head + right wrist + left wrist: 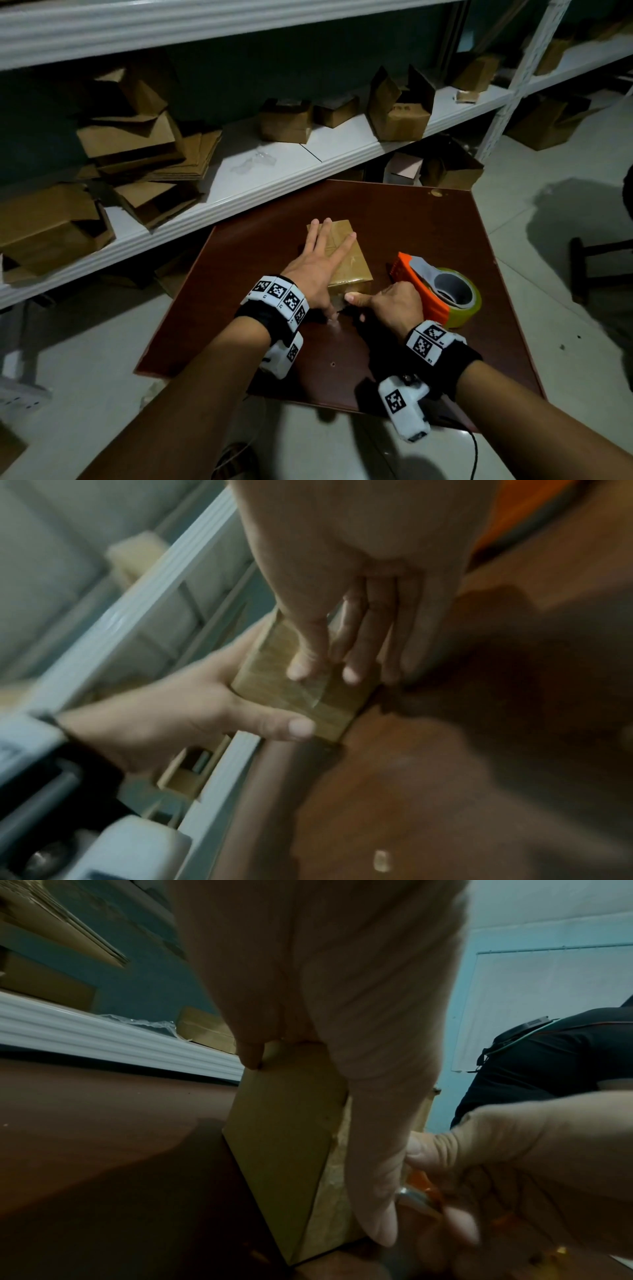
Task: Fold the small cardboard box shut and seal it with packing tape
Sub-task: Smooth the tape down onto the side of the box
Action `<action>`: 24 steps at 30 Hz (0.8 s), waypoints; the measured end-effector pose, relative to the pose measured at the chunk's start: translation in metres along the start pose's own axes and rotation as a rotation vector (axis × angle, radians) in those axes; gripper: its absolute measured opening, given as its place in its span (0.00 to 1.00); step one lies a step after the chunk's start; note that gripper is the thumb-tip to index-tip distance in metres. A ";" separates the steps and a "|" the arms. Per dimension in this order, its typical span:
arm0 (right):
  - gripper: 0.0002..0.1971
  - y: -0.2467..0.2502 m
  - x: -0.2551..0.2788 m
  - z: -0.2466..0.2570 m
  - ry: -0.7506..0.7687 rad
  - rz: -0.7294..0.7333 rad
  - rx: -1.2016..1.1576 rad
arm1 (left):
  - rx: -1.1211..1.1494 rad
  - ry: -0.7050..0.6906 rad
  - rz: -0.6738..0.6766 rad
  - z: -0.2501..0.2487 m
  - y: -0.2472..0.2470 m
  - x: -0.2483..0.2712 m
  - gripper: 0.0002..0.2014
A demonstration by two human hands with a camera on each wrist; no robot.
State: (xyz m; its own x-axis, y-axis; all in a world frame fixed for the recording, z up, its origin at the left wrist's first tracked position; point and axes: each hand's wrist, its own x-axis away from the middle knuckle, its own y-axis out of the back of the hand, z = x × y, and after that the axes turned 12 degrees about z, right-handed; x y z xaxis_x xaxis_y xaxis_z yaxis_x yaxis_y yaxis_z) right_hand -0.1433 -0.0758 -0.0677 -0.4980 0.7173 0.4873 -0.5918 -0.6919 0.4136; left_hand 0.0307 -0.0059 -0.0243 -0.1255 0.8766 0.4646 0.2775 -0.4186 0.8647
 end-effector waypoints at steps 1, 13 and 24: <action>0.26 0.000 -0.001 -0.004 -0.008 -0.010 0.050 | 0.004 -0.005 -0.002 0.000 0.000 0.000 0.81; 0.32 0.006 0.001 0.012 0.001 -0.004 0.578 | 0.033 -0.040 -0.014 0.001 -0.002 0.003 0.77; 0.23 0.019 0.000 0.015 0.429 -0.010 0.611 | 0.049 -0.056 -0.073 0.005 -0.009 -0.005 0.66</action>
State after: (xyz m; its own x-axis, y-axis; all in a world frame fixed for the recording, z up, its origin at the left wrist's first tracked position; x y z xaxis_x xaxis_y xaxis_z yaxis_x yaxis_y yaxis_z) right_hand -0.1452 -0.0902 -0.0485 -0.7718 0.6068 0.1901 -0.2026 -0.5180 0.8310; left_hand 0.0335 -0.0056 -0.0353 -0.0944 0.9166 0.3885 0.3163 -0.3425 0.8847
